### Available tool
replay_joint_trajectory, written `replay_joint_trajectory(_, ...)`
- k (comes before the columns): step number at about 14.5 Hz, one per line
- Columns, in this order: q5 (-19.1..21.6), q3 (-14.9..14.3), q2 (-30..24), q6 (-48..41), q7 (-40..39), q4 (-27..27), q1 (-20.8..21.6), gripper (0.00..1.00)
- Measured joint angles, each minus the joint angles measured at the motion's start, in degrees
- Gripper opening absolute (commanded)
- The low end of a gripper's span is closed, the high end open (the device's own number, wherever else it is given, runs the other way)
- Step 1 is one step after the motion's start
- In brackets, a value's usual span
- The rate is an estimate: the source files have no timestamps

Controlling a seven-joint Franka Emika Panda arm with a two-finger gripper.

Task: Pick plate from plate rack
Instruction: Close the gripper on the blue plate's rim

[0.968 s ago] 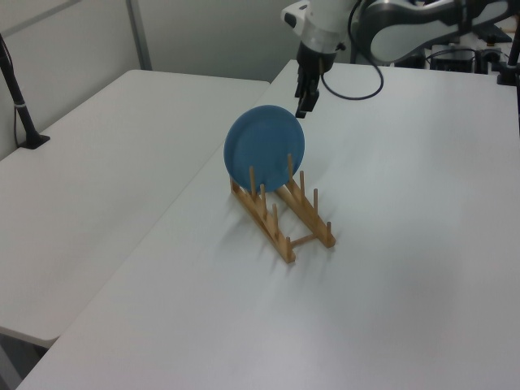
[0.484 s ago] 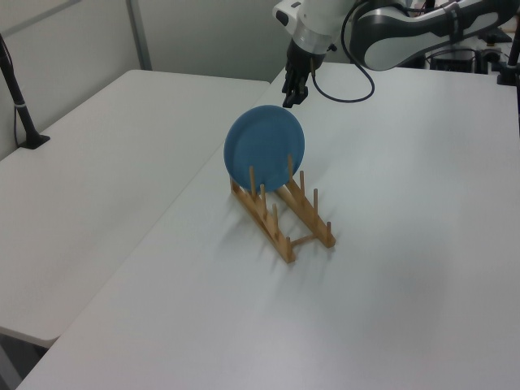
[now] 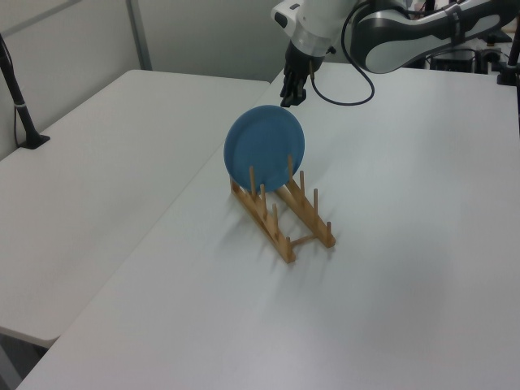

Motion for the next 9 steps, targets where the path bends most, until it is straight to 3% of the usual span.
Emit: replay_joint_trajectory(9, 0.0, 0.05, 0.96, 0.0, 2.16, 0.29, 0.48, 0.43)
